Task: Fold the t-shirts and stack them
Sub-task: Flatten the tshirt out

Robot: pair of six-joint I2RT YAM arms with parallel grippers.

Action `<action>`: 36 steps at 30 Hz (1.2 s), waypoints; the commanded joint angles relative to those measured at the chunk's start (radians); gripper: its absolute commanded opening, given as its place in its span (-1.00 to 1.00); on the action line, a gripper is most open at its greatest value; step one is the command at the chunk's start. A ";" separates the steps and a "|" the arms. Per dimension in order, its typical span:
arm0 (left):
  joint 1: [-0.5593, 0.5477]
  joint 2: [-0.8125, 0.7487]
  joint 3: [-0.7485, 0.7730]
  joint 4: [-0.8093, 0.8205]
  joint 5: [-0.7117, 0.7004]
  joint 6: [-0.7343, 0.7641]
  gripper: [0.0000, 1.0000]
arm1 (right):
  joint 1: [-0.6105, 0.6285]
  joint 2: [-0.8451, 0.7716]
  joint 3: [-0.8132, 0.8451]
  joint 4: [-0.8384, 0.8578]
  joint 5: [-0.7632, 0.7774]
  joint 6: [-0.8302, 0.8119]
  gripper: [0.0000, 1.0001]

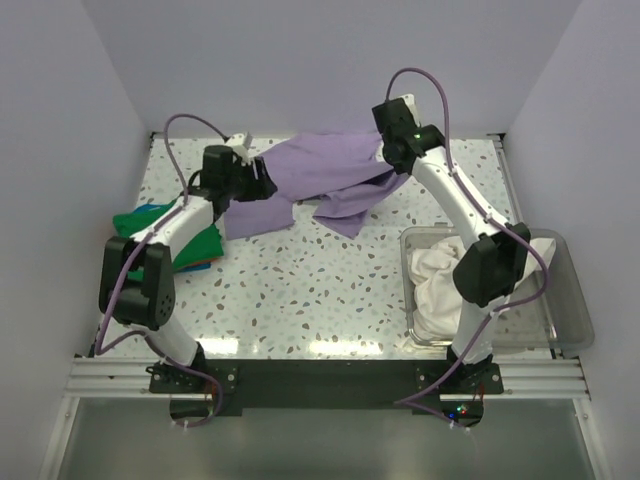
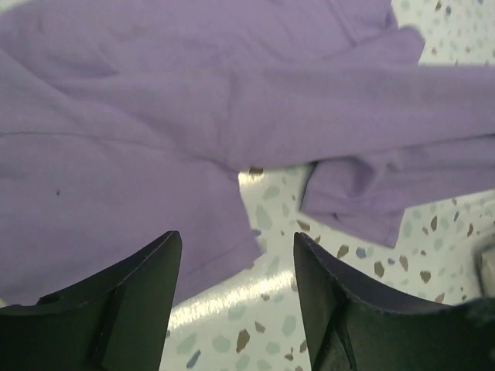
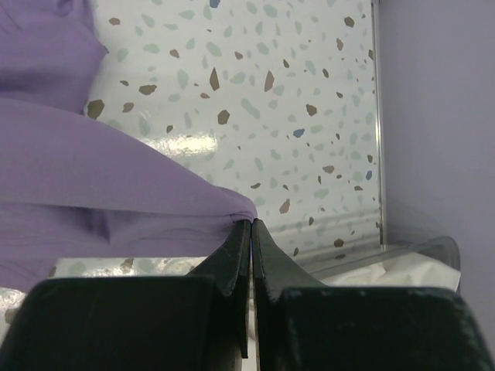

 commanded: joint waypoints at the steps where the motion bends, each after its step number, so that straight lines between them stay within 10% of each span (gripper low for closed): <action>1: 0.013 -0.075 -0.066 0.029 -0.004 -0.016 0.29 | -0.019 0.001 -0.013 -0.026 0.061 0.069 -1.00; 12: 0.013 -0.059 -0.109 -0.146 -0.295 0.055 0.14 | -0.059 0.042 -0.056 -0.049 0.031 0.111 -1.00; 36: 0.013 0.067 -0.107 -0.286 -0.186 0.040 -0.08 | -0.176 0.058 -0.041 -0.034 -0.018 0.109 -1.00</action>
